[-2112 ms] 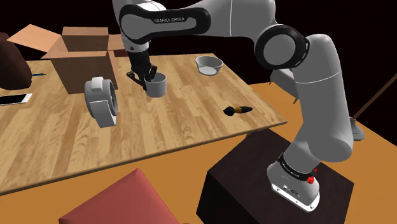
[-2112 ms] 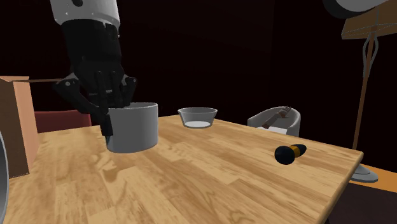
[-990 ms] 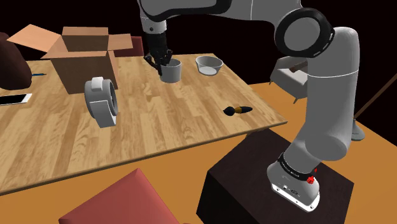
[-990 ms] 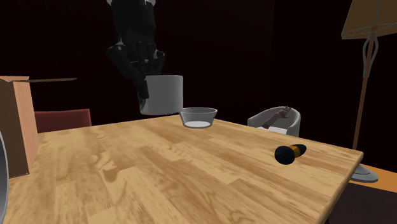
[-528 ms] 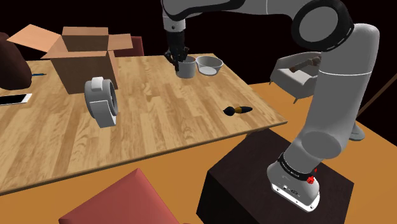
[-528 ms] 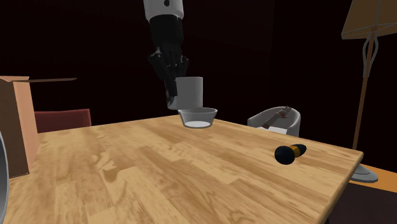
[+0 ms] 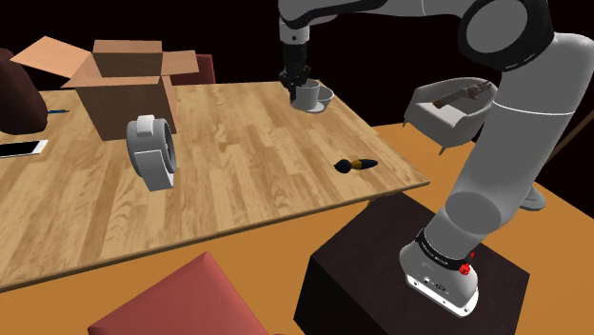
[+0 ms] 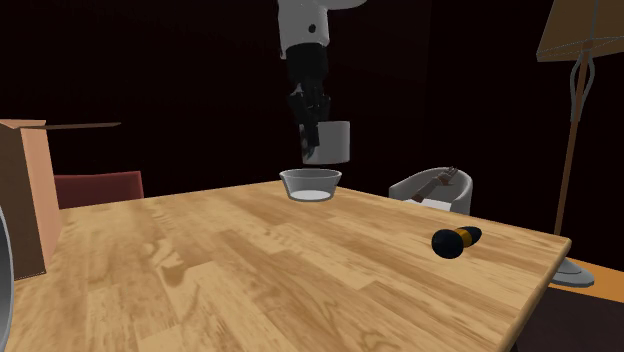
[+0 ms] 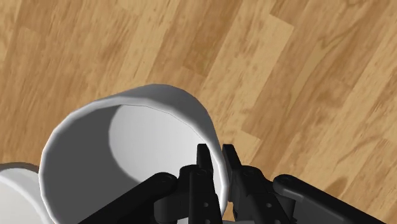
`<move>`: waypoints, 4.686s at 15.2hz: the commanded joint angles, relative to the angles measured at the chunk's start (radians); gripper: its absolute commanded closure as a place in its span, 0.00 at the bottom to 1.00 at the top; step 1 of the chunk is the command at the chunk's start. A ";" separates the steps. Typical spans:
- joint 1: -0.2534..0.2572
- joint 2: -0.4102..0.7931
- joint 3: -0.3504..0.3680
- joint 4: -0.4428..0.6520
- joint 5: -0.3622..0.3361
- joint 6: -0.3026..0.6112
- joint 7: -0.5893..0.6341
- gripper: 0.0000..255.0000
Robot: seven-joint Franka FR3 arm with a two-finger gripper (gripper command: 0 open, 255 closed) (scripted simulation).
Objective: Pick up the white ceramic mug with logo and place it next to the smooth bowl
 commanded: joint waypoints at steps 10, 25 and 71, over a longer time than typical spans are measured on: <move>-0.146 -0.034 -0.097 -0.052 0.003 0.037 -0.241 1.00; -0.341 0.100 -0.222 0.131 0.012 0.014 -0.563 1.00; -0.349 0.160 -0.225 -0.016 0.010 0.220 -0.556 0.00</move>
